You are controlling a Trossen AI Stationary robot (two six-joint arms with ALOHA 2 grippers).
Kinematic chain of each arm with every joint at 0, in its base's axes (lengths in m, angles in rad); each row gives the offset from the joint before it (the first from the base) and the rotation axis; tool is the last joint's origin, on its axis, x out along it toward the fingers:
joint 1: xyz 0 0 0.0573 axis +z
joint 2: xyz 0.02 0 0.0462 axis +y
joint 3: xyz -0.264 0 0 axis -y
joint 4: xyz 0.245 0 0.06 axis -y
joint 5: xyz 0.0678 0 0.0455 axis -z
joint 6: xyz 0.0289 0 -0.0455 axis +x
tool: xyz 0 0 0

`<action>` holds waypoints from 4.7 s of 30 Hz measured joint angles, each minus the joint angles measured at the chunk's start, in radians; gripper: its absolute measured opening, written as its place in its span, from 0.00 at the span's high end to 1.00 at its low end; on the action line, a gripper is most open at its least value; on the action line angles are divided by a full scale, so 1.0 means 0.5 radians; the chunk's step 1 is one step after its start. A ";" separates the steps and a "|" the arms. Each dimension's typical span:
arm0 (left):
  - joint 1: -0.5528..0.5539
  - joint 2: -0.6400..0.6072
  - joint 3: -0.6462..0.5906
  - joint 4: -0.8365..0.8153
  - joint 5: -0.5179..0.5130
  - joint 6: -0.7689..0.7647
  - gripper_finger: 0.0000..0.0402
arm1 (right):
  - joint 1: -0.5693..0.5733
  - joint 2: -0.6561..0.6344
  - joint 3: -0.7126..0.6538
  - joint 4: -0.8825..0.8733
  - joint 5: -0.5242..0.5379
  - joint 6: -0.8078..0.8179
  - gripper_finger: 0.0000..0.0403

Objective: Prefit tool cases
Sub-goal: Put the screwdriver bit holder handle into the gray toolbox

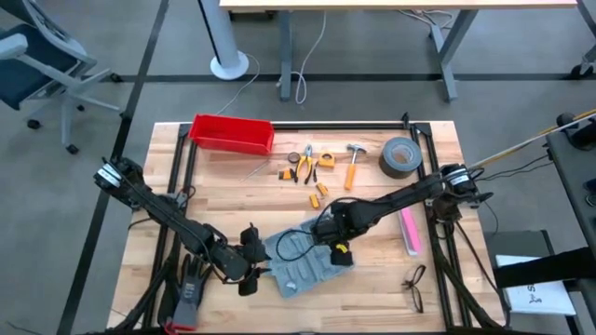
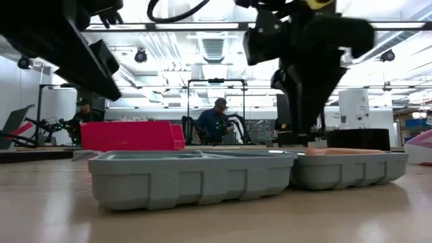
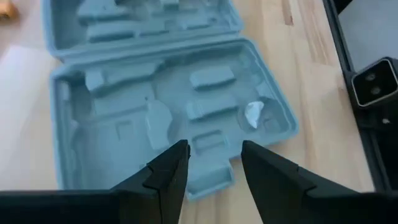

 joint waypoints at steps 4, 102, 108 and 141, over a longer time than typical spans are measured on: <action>0.000 0.020 0.000 -0.043 0.061 -0.035 0.61 | 0.094 0.000 0.000 0.002 -0.005 0.088 0.67; 0.048 -0.087 0.135 -0.353 0.037 -0.084 0.61 | 0.200 -0.026 -0.105 0.251 -0.019 0.119 0.52; 0.046 -0.107 0.134 -0.369 0.037 -0.081 0.61 | 0.196 -0.005 -0.189 0.350 -0.026 0.122 0.52; 0.028 -0.118 0.132 -0.404 0.039 -0.090 0.61 | 0.170 0.015 -0.051 0.136 -0.070 -0.032 0.56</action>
